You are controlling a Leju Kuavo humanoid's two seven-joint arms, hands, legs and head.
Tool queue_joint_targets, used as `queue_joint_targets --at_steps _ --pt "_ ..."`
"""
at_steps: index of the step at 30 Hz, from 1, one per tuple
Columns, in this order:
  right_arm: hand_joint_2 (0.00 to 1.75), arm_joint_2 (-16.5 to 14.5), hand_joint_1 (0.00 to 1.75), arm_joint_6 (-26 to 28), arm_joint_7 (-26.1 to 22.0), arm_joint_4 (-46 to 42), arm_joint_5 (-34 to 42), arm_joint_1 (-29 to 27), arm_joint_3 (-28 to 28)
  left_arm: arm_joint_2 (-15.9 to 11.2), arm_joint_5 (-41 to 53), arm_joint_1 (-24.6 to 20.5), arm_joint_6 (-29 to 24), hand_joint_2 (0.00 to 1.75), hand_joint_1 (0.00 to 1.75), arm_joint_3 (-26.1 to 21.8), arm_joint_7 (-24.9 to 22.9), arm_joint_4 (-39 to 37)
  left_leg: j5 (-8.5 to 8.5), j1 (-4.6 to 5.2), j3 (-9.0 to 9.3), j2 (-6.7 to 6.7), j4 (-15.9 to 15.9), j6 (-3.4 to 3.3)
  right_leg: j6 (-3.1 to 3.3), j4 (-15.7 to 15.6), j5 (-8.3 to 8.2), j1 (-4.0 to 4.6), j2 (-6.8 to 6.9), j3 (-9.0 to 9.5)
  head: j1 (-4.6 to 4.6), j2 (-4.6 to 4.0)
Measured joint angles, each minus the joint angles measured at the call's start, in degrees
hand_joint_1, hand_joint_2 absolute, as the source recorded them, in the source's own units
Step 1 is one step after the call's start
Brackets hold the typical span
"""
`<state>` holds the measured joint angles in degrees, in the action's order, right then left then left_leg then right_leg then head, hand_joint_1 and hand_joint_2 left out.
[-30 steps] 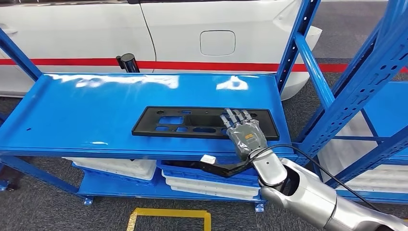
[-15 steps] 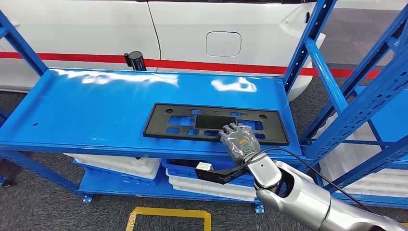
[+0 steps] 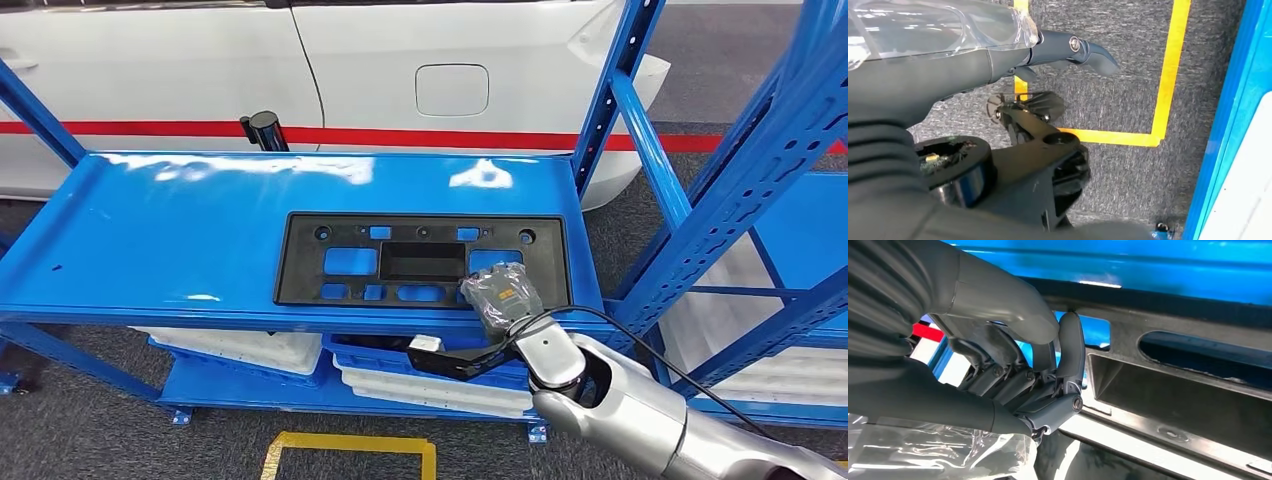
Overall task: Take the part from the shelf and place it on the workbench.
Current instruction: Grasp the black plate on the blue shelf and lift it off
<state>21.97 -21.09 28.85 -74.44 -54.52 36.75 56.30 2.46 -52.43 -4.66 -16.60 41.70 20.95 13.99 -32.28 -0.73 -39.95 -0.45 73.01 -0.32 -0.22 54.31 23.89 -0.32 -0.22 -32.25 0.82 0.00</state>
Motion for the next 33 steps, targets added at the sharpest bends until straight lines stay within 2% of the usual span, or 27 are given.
queue_joint_targets --at_steps 1,3,4,6,7,9,10,11,13,14,15,16,17,19,21,24,26,28,30,31,32,33 --pt "1.75 0.0 1.75 0.0 0.1 0.0 0.0 0.0 0.0 0.0 0.1 0.0 0.0 1.75 0.00 0.0 0.3 0.0 1.73 -0.01 1.23 0.01 -2.8 -0.02 -0.02 0.0 0.01 0.00 -0.02 0.07 -0.01 0.00" --pt "1.75 0.0 1.75 0.0 0.3 -0.2 0.2 0.0 0.0 -0.1 0.2 -0.1 0.0 1.75 0.00 0.1 0.8 0.0 5.70 -0.01 5.42 0.04 -11.8 -0.22 -0.18 0.0 0.09 0.02 -0.05 0.24 -0.01 0.00" --pt "1.75 0.0 1.75 0.1 0.5 -0.3 0.3 0.0 0.0 -0.1 0.0 -0.1 -0.1 1.75 0.00 0.1 1.1 0.0 7.17 0.07 7.24 0.03 -15.8 -0.45 -0.37 0.1 0.16 0.11 -0.07 0.27 0.02 0.00" --pt "1.75 0.0 1.75 0.7 1.1 -0.6 -0.1 0.1 -0.1 -0.1 -0.4 -0.1 -0.4 1.75 0.00 0.2 1.7 0.0 8.00 0.31 8.54 -0.02 -18.8 -0.99 -0.84 0.1 0.20 0.30 -0.10 0.22 0.09 0.00" --pt "1.75 0.0 1.45 1.4 1.6 -0.8 -0.9 0.1 -0.2 -0.1 -0.6 -0.1 -0.6 1.75 0.00 0.2 1.9 0.0 8.14 0.46 8.48 -0.05 -18.7 -1.30 -1.13 0.1 0.17 0.33 -0.11 0.17 0.13 0.00" --pt "1.75 0.1 0.58 3.4 2.7 -1.4 -3.4 0.2 -0.5 -0.1 -1.0 -0.1 -0.9 1.75 0.00 0.3 2.2 0.0 8.39 0.42 8.61 -0.04 -18.9 -2.02 -1.75 0.4 0.44 0.17 -0.10 0.03 0.14 0.00" --pt "1.75 0.2 0.14 4.6 3.1 -1.8 -4.8 0.2 -0.7 -0.2 -1.2 -0.1 -1.1 1.31 0.00 0.3 2.2 0.0 8.54 0.32 8.72 -0.03 -19.0 -2.34 -2.07 1.8 1.45 0.07 -0.09 -0.55 0.16 0.00" --pt "1.75 0.3 0.00 5.6 3.4 -2.2 -6.2 0.2 -0.9 -0.2 -1.2 -0.1 -1.2 1.31 0.00 0.3 2.3 0.0 8.66 0.20 8.83 -0.01 -19.0 -2.60 -2.35 4.2 2.97 -0.01 -0.07 -1.57 0.20 0.00" --pt "1.75 0.3 0.00 7.4 3.9 -2.7 -8.6 0.1 -1.1 -0.3 -1.3 -0.1 -1.6 1.31 0.00 0.3 2.3 0.0 8.68 0.15 8.82 0.02 -19.0 -2.81 -2.79 13.0 7.33 -0.09 -0.05 -5.60 0.28 -0.01" --pt "1.75 0.4 0.00 8.2 4.1 -2.9 -9.8 -0.1 -1.3 -0.3 -1.4 -0.1 -1.7 1.75 0.00 0.3 2.3 0.0 8.67 0.15 8.81 0.03 -19.0 -2.83 -2.91 17.0 8.75 -0.11 -0.05 -7.55 0.31 -0.01" --pt "1.75 0.4 0.00 8.8 4.2 -3.2 -10.9 -0.3 -1.4 -0.3 -1.4 0.0 -1.8 1.75 0.00 0.4 2.3 0.0 8.66 0.15 8.81 0.03 -19.0 -2.84 -2.96 19.7 9.38 -0.13 -0.05 -8.93 0.31 -0.01" --pt "1.75 0.4 0.00 9.1 4.3 -3.6 -11.7 -0.5 -1.7 -0.3 -1.4 0.0 -1.8 1.75 0.00 0.4 2.3 0.0 8.65 0.16 8.84 0.03 -19.0 -2.84 -2.91 19.3 8.59 -0.13 -0.05 -8.84 0.32 0.00" --pt "1.75 0.4 0.00 9.3 4.3 -3.9 -12.3 -0.6 -1.9 -0.3 -1.4 0.0 -1.8 1.75 0.00 0.4 2.3 0.0 8.63 0.17 8.91 0.01 -19.0 -2.83 -2.81 16.9 6.98 -0.14 -0.05 -7.74 0.32 0.00" --pt "1.75 0.5 0.00 9.1 4.3 -4.8 -13.0 -0.7 -2.4 -0.3 -1.4 -0.1 -1.7 1.75 0.00 0.4 2.4 0.0 8.52 0.27 9.08 -0.03 -19.0 -2.67 -2.36 7.2 2.69 -0.05 -0.05 -2.92 0.32 0.00" --pt "1.75 0.5 0.00 8.6 4.2 -5.5 -13.3 -0.9 -3.0 -0.3 -1.3 -0.1 -1.6 1.75 0.00 0.6 2.5 0.0 8.38 0.45 9.05 -0.05 -18.9 -2.29 -1.81 0.8 0.54 0.25 -0.06 0.19 0.30 0.00" --pt "1.75 0.5 0.00 8.3 4.1 -6.0 -13.4 -1.7 -3.6 -0.3 -1.3 -0.1 -1.5 1.75 0.00 0.8 2.6 0.0 8.25 0.40 8.89 -0.05 -18.9 -1.44 -1.01 0.0 0.30 0.34 -0.06 0.35 0.30 0.00" --pt "1.75 0.5 0.00 8.9 4.1 -6.1 -13.9 -2.1 -4.0 -0.4 -1.5 -0.1 -1.5 1.75 0.00 0.9 2.7 0.0 6.96 0.35 8.16 0.00 -17.3 -0.89 -0.46 -0.2 0.06 0.03 -0.02 0.38 0.15 0.00" --pt "1.75 0.4 0.00 10.1 4.2 -6.1 -15.1 -2.9 -4.5 -0.4 -1.9 -0.1 -1.5 1.75 0.00 1.0 2.8 0.0 3.43 0.22 5.31 0.05 -10.8 -0.45 -0.23 -0.3 -0.02 -0.13 0.02 0.35 -0.09 0.00" --pt "1.75 0.3 0.00 11.6 4.4 -6.0 -16.6 -4.4 -4.9 -0.4 -2.2 -0.1 -1.5 1.75 0.00 1.1 2.7 0.0 -0.09 0.14 1.31 0.06 -2.2 -0.18 -0.17 -0.3 -0.02 -0.10 0.07 0.28 -0.18 0.00" --pt "1.75 0.2 0.00 12.3 4.5 -6.0 -17.2 -5.1 -5.0 -0.4 -2.3 0.0 -1.5 1.75 0.00 1.2 2.6 0.0 -0.47 0.14 0.35 0.06 -0.2 -0.14 -0.16 -0.3 -0.01 -0.09 0.08 0.26 -0.19 -0.01" --pt "1.75 0.2 0.00 13.1 4.6 -6.0 -17.9 -5.8 -5.1 -0.4 -2.4 0.0 -1.6 1.75 0.00 1.3 2.5 0.0 0.04 0.14 0.30 0.06 -0.2 -0.15 -0.17 -0.3 0.00 -0.08 0.08 0.27 -0.20 -0.01" --pt "1.75 0.1 0.00 14.1 4.8 -6.0 -18.4 -6.4 -5.2 -0.4 -2.4 0.0 -1.7 1.75 0.00 1.3 2.3 0.0 1.62 0.14 1.59 0.06 -3.0 -0.19 -0.20 -0.3 0.01 -0.09 0.05 0.31 -0.20 -0.01"
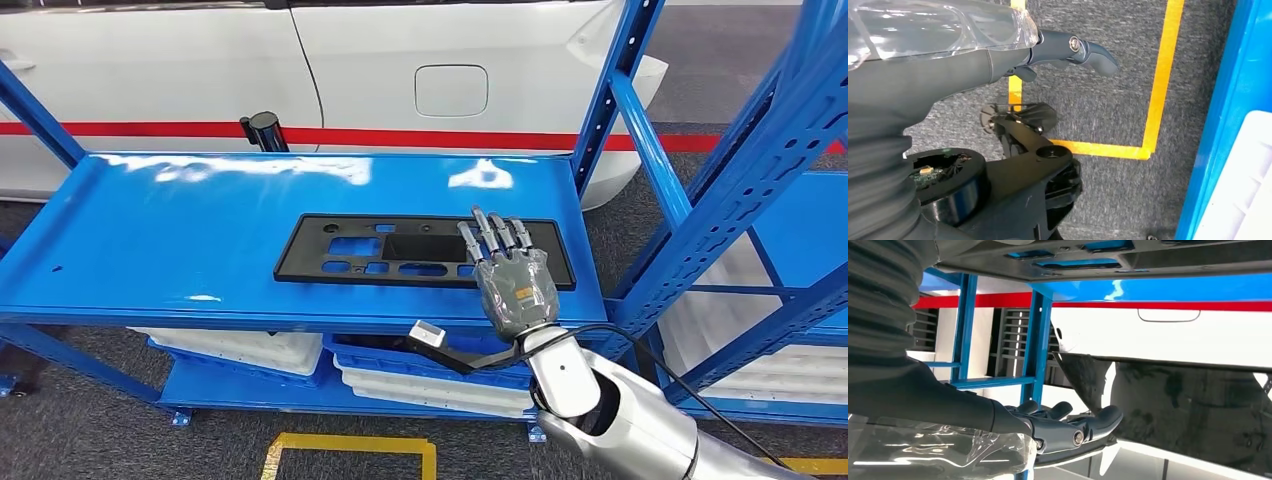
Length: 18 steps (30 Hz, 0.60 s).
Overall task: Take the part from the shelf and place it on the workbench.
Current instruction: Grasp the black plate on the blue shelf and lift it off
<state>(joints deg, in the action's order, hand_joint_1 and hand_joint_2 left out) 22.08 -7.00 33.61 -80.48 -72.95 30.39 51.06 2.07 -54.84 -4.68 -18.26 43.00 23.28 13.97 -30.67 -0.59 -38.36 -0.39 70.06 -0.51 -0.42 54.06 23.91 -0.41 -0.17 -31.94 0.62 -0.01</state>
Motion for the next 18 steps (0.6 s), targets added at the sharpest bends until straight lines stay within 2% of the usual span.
queue_joint_targets --at_steps 2,3,4,7,9,10,12,13,14,15,16,18 --pt "1.75 -0.2 0.00 2.5 0.3 0.0 -1.1 -1.2 -0.5 0.0 -0.1 -0.1 -0.1 1.75 0.00 0.1 -0.3 0.0 3.88 0.02 4.40 0.00 -9.2 -0.20 -0.21 0.0 0.10 0.08 -0.04 0.13 -0.01 0.01" --pt "1.75 -0.3 0.00 4.1 0.5 0.1 -1.8 -1.9 -0.9 0.0 -0.1 -0.2 -0.2 1.75 0.00 0.1 -0.5 0.0 5.20 0.06 6.11 -0.02 -12.9 -0.42 -0.40 0.1 0.16 0.21 -0.05 0.13 0.00 0.01" --pt "1.75 -0.4 0.00 5.9 0.5 0.2 -2.4 -2.5 -1.3 0.0 -0.2 -0.2 -0.2 1.75 0.00 0.2 -0.6 0.0 5.87 0.14 7.10 -0.05 -15.1 -0.69 -0.61 0.1 0.21 0.33 -0.06 0.10 0.07 0.01" --pt "1.75 -0.7 0.00 10.5 0.5 0.9 -3.7 -4.1 -2.2 0.0 -0.2 -0.1 -0.2 1.75 0.00 0.4 -0.9 0.0 6.09 0.41 7.35 -0.12 -15.8 -1.70 -1.31 0.2 0.25 0.39 -0.09 0.05 0.22 0.01" --pt "1.75 -1.0 0.00 12.3 0.5 1.5 -4.0 -5.1 -3.1 0.0 -0.2 -0.2 -0.3 1.75 0.00 0.5 -0.9 0.0 6.36 0.33 7.57 -0.12 -16.0 -2.40 -1.91 1.8 1.48 0.22 -0.07 -0.55 0.28 0.01" --pt "1.75 -1.0 0.00 13.0 0.5 1.8 -4.0 -5.4 -3.5 -0.1 -0.2 -0.2 -0.3 1.75 0.00 0.5 -0.9 0.0 6.47 0.24 7.68 -0.11 -16.1 -2.65 -2.16 4.0 2.81 0.17 -0.06 -1.45 0.34 0.01" --pt "1.75 -1.1 0.00 13.9 0.5 2.6 -4.0 -6.3 -4.1 -0.1 -0.2 -0.2 -0.3 1.75 0.00 0.7 -0.9 0.0 6.48 0.26 7.68 -0.09 -16.1 -2.90 -2.57 12.1 6.70 0.11 -0.04 -5.20 0.46 0.00" --pt "1.75 -1.2 0.00 14.3 0.5 3.1 -4.1 -6.8 -4.4 -0.1 -0.2 -0.2 -0.3 1.75 0.00 0.8 -0.8 0.0 6.46 0.30 7.68 -0.09 -16.0 -2.95 -2.66 15.9 8.01 0.11 -0.04 -7.02 0.48 0.00" --pt "1.75 -1.3 0.00 14.6 0.5 3.6 -4.1 -7.3 -4.6 -0.1 -0.2 -0.2 -0.3 1.75 0.00 0.9 -0.8 0.0 6.44 0.36 7.68 -0.09 -16.0 -2.98 -2.68 18.3 8.60 0.11 -0.03 -8.33 0.48 0.00" --pt "1.75 -1.4 0.00 14.8 0.5 4.0 -4.1 -7.7 -4.9 -0.1 -0.2 -0.2 -0.3 1.75 0.00 1.1 -0.8 0.0 6.42 0.40 7.69 -0.11 -16.0 -2.99 -2.60 18.4 8.06 0.11 -0.03 -8.48 0.49 0.00" --pt "1.75 -1.5 0.00 14.9 0.4 4.3 -4.1 -7.9 -5.1 -0.1 -0.1 -0.2 -0.3 1.75 0.00 1.2 -0.8 0.0 6.41 0.47 7.73 -0.13 -16.0 -2.98 -2.40 15.8 6.45 0.13 -0.03 -7.34 0.49 0.00" --pt "1.75 -1.6 0.00 14.8 0.1 4.9 -3.9 -8.0 -5.6 0.0 -0.1 -0.2 -0.3 1.75 0.00 1.3 -0.8 0.0 6.37 0.59 7.82 -0.16 -16.0 -2.95 -1.71 7.0 2.48 0.27 -0.03 -3.20 0.50 0.00"
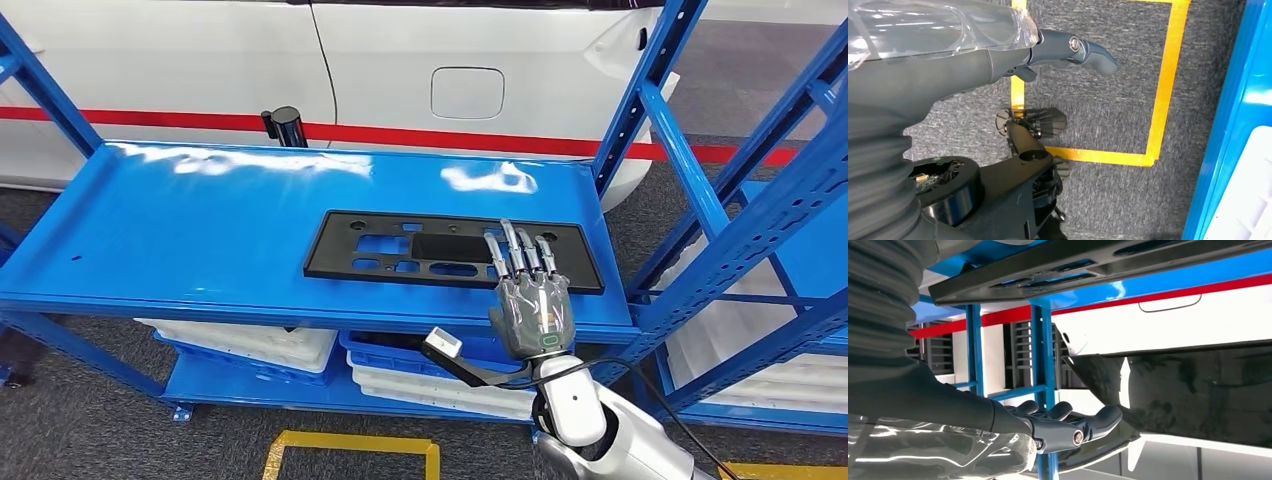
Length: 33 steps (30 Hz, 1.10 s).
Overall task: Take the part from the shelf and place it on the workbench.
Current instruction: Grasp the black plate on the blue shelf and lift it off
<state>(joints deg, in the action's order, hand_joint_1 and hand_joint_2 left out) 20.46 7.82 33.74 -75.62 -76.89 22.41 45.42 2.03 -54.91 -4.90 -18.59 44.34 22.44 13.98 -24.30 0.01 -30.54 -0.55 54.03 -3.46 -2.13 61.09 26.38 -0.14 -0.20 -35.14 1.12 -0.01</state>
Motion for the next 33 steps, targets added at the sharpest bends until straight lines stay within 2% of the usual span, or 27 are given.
queue_joint_targets --at_steps 1,2,5,7,8,10,11,12,13,14,16,18,21,22,23,24,26,27,28,29,31,32,33 --pt "1.75 -0.1 0.00 -0.2 -0.3 0.2 0.3 0.0 -0.3 0.0 0.0 0.0 0.0 1.75 0.00 0.1 0.0 0.0 -0.07 0.11 -0.05 -0.02 0.0 0.09 0.31 -3.8 -1.44 0.15 0.07 1.82 0.00 0.00" --pt "1.75 -0.3 0.00 -0.6 -0.6 0.5 0.6 0.0 -0.5 0.0 0.1 0.0 0.0 1.75 0.00 0.1 0.0 0.0 -0.13 0.16 -0.13 -0.02 0.1 0.22 0.53 -5.9 -2.08 0.33 0.13 2.81 0.01 0.00" --pt "1.75 -0.7 0.00 -3.6 -1.7 1.3 2.4 0.0 -0.9 0.0 0.2 0.0 0.1 1.75 0.00 0.4 -0.2 0.0 -0.25 0.20 -0.27 -0.01 0.1 0.82 0.88 -6.9 -2.27 0.52 0.28 3.04 0.02 0.00" --pt "1.75 -1.0 0.00 -6.1 -2.2 1.9 3.6 0.1 -1.0 0.0 0.2 -0.1 0.2 1.75 0.00 0.6 -0.2 0.0 -1.67 0.17 -1.12 0.05 2.0 1.37 1.33 -7.0 -2.44 0.20 0.36 3.06 -0.08 0.00" --pt "1.75 -1.1 0.00 -7.2 -2.4 2.1 4.0 0.2 -1.0 0.0 0.2 -0.1 0.2 1.75 0.00 0.7 -0.2 0.0 -3.29 0.09 -2.40 0.09 4.8 1.66 1.53 -7.1 -2.50 0.04 0.40 3.06 -0.16 0.00" --pt "1.75 -1.4 0.00 -9.2 -2.6 2.6 4.7 0.3 -1.0 0.0 0.2 -0.1 0.2 1.75 0.00 0.8 -0.2 0.0 -7.33 -0.13 -6.36 0.12 13.3 2.13 1.72 -7.1 -2.49 -0.02 0.41 3.00 -0.34 0.00" --pt "1.75 -1.5 0.00 -9.8 -2.7 2.8 4.9 0.3 -1.0 0.0 0.2 0.0 0.2 1.75 0.00 0.9 -0.3 0.0 -8.74 -0.20 -8.28 0.13 17.3 2.29 1.73 -7.1 -2.49 -0.02 0.41 2.97 -0.35 -0.01" --pt "1.75 -1.6 0.00 -10.2 -2.7 3.0 5.0 0.3 -1.0 0.0 0.2 0.0 0.2 1.75 0.00 1.0 -0.3 0.0 -9.18 -0.26 -9.38 0.13 19.5 2.42 1.73 -7.1 -2.48 -0.04 0.40 2.97 -0.36 0.00" --pt "1.75 -1.7 0.00 -10.5 -2.7 3.2 5.0 0.4 -1.0 -0.1 0.2 0.0 0.2 1.75 0.00 1.1 -0.3 0.0 -8.53 -0.33 -9.40 0.14 19.4 2.52 1.70 -7.1 -2.47 -0.07 0.40 3.02 -0.36 0.00" --pt "1.75 -1.8 0.00 -10.8 -2.7 3.4 5.0 0.4 -1.0 -0.1 0.2 0.0 0.2 1.75 0.00 1.2 -0.3 0.0 -6.97 -0.41 -8.33 0.14 17.1 2.63 1.65 -7.0 -2.44 -0.12 0.39 3.09 -0.37 -0.01" --pt "1.75 -2.1 0.00 -11.2 -2.7 3.8 5.2 0.8 -1.0 -0.1 0.3 -0.1 0.2 1.75 0.00 1.5 -0.3 0.0 -2.84 -0.67 -3.99 0.16 7.9 2.85 1.31 -6.9 -2.28 -0.06 0.32 3.22 -0.39 -0.01" --pt "1.75 -2.3 0.00 -11.7 -2.7 4.2 5.5 1.3 -1.0 -0.1 0.3 -0.2 0.2 1.75 0.00 1.7 -0.3 0.0 -0.79 -0.76 -1.18 -0.03 1.8 2.46 0.78 -6.5 -2.11 0.14 0.19 3.01 -0.34 -0.01" --pt "1.75 -2.5 0.00 -12.2 -2.9 4.7 5.8 1.9 -0.7 -0.1 0.3 -0.2 0.2 1.75 0.00 2.0 -0.4 0.0 -0.50 -0.51 -1.02 -0.22 1.1 1.22 0.13 -6.1 -2.01 0.08 0.10 2.62 -0.16 0.00" --pt "1.75 -2.6 0.00 -12.4 -3.0 4.9 5.9 2.1 -0.5 -0.1 0.3 -0.2 0.2 1.75 0.00 2.1 -0.4 0.0 -0.37 -0.51 -1.01 -0.22 1.1 0.85 -0.10 -5.3 -1.42 -0.03 0.12 2.30 -0.14 0.01" --pt "1.75 -2.7 0.00 -12.6 -3.1 5.2 6.1 2.4 -0.3 -0.2 0.3 -0.2 0.2 1.75 0.00 2.1 -0.4 0.0 -0.24 -0.55 -0.99 -0.22 1.0 0.52 -0.32 -3.4 -0.23 -0.13 0.13 1.49 -0.09 0.01" --pt "1.75 -2.9 0.00 -12.7 -3.3 5.6 6.3 2.9 0.0 -0.2 0.3 -0.3 0.2 1.75 0.00 2.2 -0.4 0.0 -0.18 -0.56 -0.98 -0.21 1.0 0.29 -0.53 -0.1 1.62 -0.19 0.16 -0.01 -0.04 0.01" --pt "1.75 -3.4 0.00 -12.9 -3.4 6.6 6.6 3.5 0.4 -0.2 0.2 -0.3 0.2 1.75 0.00 2.5 -0.4 0.0 -0.18 -0.43 -1.01 -0.21 1.0 0.07 -0.75 8.5 5.33 -0.20 0.17 -3.98 0.05 0.00" --pt "1.75 -3.6 0.00 -13.0 -3.4 7.0 6.6 3.8 0.6 -0.2 0.2 -0.3 0.2 1.75 0.00 2.6 -0.4 0.0 -0.20 -0.35 -0.99 -0.21 1.0 0.04 -0.74 11.4 6.10 -0.19 0.17 -5.42 0.07 0.00" --pt "1.75 -3.8 0.00 -13.0 -3.5 7.3 6.7 4.1 0.8 -0.2 0.2 -0.3 0.2 1.75 0.00 2.8 -0.4 0.0 -0.23 -0.27 -0.93 -0.22 1.0 0.01 -0.61 12.0 5.66 -0.18 0.17 -5.76 0.08 0.00" --pt "1.75 -4.0 0.00 -13.0 -3.5 7.5 6.7 4.4 1.0 -0.2 0.2 -0.3 0.2 1.75 0.00 2.9 -0.4 0.0 -0.25 -0.18 -0.84 -0.25 1.0 -0.01 -0.36 10.0 4.14 -0.14 0.16 -4.90 0.09 0.01" --pt "1.75 -4.4 0.00 -12.8 -3.6 8.1 6.7 5.4 1.4 -0.2 0.2 -0.4 0.2 1.75 0.00 3.0 -0.4 0.0 -0.31 0.03 -0.64 -0.32 1.0 -0.01 0.55 1.5 0.15 0.14 0.14 -0.84 0.10 0.00" --pt "1.75 -4.7 0.00 -12.5 -3.7 8.4 6.8 6.0 1.6 -0.2 0.2 -0.5 0.2 1.75 0.00 3.1 -0.4 0.0 -0.37 0.18 -0.66 -0.36 1.0 0.06 0.91 -2.4 -1.17 0.33 0.18 0.96 0.10 0.00" --pt "1.75 -4.9 0.00 -12.3 -3.7 8.7 6.8 6.5 1.8 -0.2 0.2 -0.6 0.3 1.75 0.00 3.2 -0.4 0.0 -0.40 0.24 -0.75 -0.36 1.1 0.19 1.13 -4.7 -1.79 0.53 0.23 2.04 0.09 0.00"
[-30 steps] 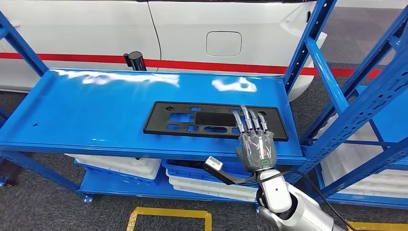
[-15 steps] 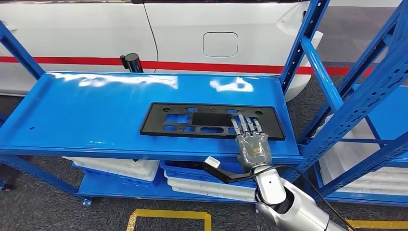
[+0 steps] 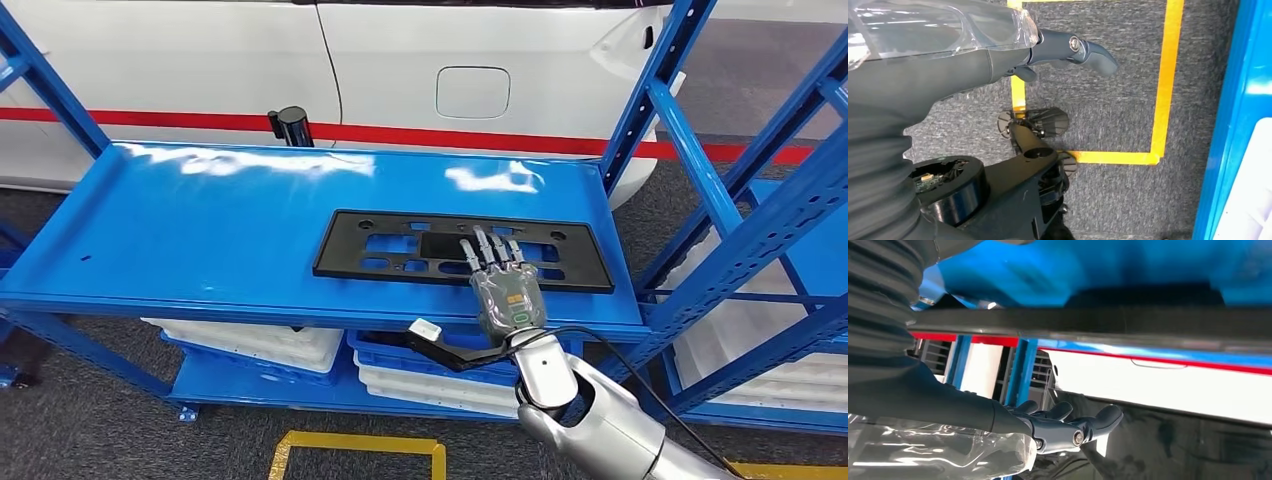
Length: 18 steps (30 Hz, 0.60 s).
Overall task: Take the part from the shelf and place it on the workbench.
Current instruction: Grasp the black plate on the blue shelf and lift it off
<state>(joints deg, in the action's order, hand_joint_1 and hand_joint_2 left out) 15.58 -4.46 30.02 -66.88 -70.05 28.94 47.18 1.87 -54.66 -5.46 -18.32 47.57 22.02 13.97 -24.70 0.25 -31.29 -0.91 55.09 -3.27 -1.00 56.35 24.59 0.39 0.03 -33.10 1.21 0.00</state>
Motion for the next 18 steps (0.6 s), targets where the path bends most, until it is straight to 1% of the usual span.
queue_joint_targets --at_steps 1,2,3,4,5,6,8,9,10,11,12,13,14,15,16,17,18 --pt "1.75 -0.2 0.00 0.3 0.0 0.3 0.1 0.4 0.2 0.0 0.0 0.0 0.0 1.75 0.00 0.1 0.0 0.0 -0.02 0.01 -0.13 0.02 0.0 0.21 0.07 -0.9 -0.01 0.16 0.04 0.34 -0.01 0.00" --pt "1.75 -0.5 0.00 0.5 -0.1 0.6 0.1 0.8 0.3 0.0 0.0 0.0 0.1 1.75 0.00 0.2 -0.1 0.0 0.00 -0.01 -0.22 0.04 0.0 0.47 0.05 -1.1 -0.08 0.25 0.08 0.30 -0.01 0.00" --pt "1.75 -0.7 0.00 0.8 -0.1 0.9 0.3 1.1 0.4 0.0 0.0 0.0 0.1 1.75 0.00 0.3 -0.1 0.0 -0.10 -0.09 -0.34 0.07 0.0 0.77 0.18 -1.3 -0.26 0.07 0.11 0.30 0.01 0.00" --pt "1.75 -0.9 0.00 1.0 -0.2 1.2 0.4 1.4 0.6 0.0 0.0 0.0 0.1 1.75 0.00 0.3 -0.1 0.0 -0.52 -0.11 -0.57 0.10 0.5 1.12 0.37 -1.5 -0.43 -0.13 0.16 0.37 0.00 0.00" --pt "1.75 -1.1 0.00 1.1 -0.3 1.5 0.5 1.7 0.7 0.0 0.0 -0.1 0.1 1.75 0.00 0.4 -0.1 0.0 -1.51 -0.15 -1.25 0.14 2.0 1.45 0.60 -1.8 -0.61 -0.36 0.22 0.45 -0.04 0.00" --pt "1.75 -1.4 0.00 1.3 -0.4 1.8 0.6 2.1 0.9 0.0 0.0 -0.1 0.1 1.75 0.00 0.6 -0.1 0.0 -3.13 -0.23 -2.55 0.17 4.8 1.77 0.77 -2.0 -0.75 -0.60 0.27 0.52 -0.11 0.00" --pt "1.75 -2.0 0.00 1.6 -0.7 2.7 0.9 2.7 1.1 -0.1 0.0 -0.1 0.1 1.75 0.00 0.7 -0.1 0.0 -6.79 -0.50 -6.40 0.22 13.0 2.32 0.92 -2.0 -0.75 -0.59 0.26 0.50 -0.26 0.00" --pt "1.75 -2.2 0.00 1.6 -0.8 3.1 1.0 2.8 1.2 -0.1 0.0 0.0 0.1 1.75 0.00 0.8 -0.1 0.0 -7.77 -0.63 -8.06 0.23 16.3 2.57 0.93 -2.0 -0.74 -0.59 0.26 0.50 -0.29 0.00" --pt "1.75 -2.3 0.00 1.7 -0.9 3.5 1.1 2.9 1.4 -0.1 0.0 0.0 0.1 1.75 0.00 0.9 -0.1 0.0 -7.64 -0.76 -8.77 0.24 17.5 2.80 0.91 -2.0 -0.72 -0.61 0.26 0.52 -0.30 0.00" --pt "1.75 -2.5 0.00 1.8 -0.9 3.9 1.2 3.1 1.5 -0.2 0.0 0.0 0.1 1.75 0.00 1.0 -0.1 0.0 -6.40 -0.89 -8.27 0.27 16.2 3.01 0.88 -1.9 -0.70 -0.64 0.25 0.55 -0.31 0.00" --pt "1.75 -2.6 0.00 1.8 -0.9 4.2 1.2 3.3 1.7 -0.2 0.0 0.0 0.1 1.75 0.00 1.1 -0.1 0.0 -4.42 -1.05 -6.67 0.32 12.6 3.19 0.79 -1.9 -0.64 -0.68 0.22 0.60 -0.32 0.00" --pt "1.75 -2.8 0.00 1.8 -0.9 4.5 1.3 3.5 1.8 -0.3 0.0 0.0 0.1 1.75 0.00 1.2 -0.1 0.0 -2.36 -1.20 -4.52 0.38 8.0 3.30 0.63 -1.8 -0.56 -0.69 0.18 0.63 -0.32 0.00" --pt "1.75 -2.9 0.00 1.9 -0.9 4.8 1.4 3.8 1.9 -0.3 0.0 -0.1 0.1 1.75 0.00 1.2 -0.1 0.0 -0.84 -1.20 -2.59 0.38 4.0 3.20 0.41 -1.6 -0.42 -0.59 0.12 0.60 -0.33 0.00" --pt "1.75 -3.0 0.00 1.9 -1.0 5.0 1.5 4.0 2.0 -0.3 0.0 -0.1 0.1 1.75 0.00 1.2 -0.1 0.0 0.03 -1.20 -1.35 0.36 1.4 2.94 0.15 -1.5 -0.33 -0.47 0.07 0.54 -0.27 0.00" --pt "1.75 -3.0 0.00 2.0 -1.0 5.2 1.5 4.1 2.1 -0.3 0.0 -0.1 0.1 1.75 0.00 1.3 -0.1 0.0 0.29 -1.10 -0.80 0.31 0.2 2.56 -0.10 -1.3 -0.27 -0.34 0.03 0.48 -0.21 0.00" --pt "1.75 -3.0 0.00 2.0 -1.0 5.4 1.6 4.2 2.2 -0.3 0.0 -0.1 0.1 1.75 0.00 1.3 -0.1 0.0 0.31 -0.93 -0.74 0.24 0.1 2.11 -0.35 -1.3 -0.27 -0.28 0.00 0.43 -0.15 0.00" --pt "1.75 -3.1 0.00 2.0 -1.0 5.7 1.6 4.3 2.4 -0.3 0.0 0.0 0.1 1.75 0.00 1.4 -0.1 0.0 0.45 -0.95 -0.75 0.24 0.0 1.67 -0.61 -1.3 -0.23 -0.35 0.00 0.40 -0.09 0.00"
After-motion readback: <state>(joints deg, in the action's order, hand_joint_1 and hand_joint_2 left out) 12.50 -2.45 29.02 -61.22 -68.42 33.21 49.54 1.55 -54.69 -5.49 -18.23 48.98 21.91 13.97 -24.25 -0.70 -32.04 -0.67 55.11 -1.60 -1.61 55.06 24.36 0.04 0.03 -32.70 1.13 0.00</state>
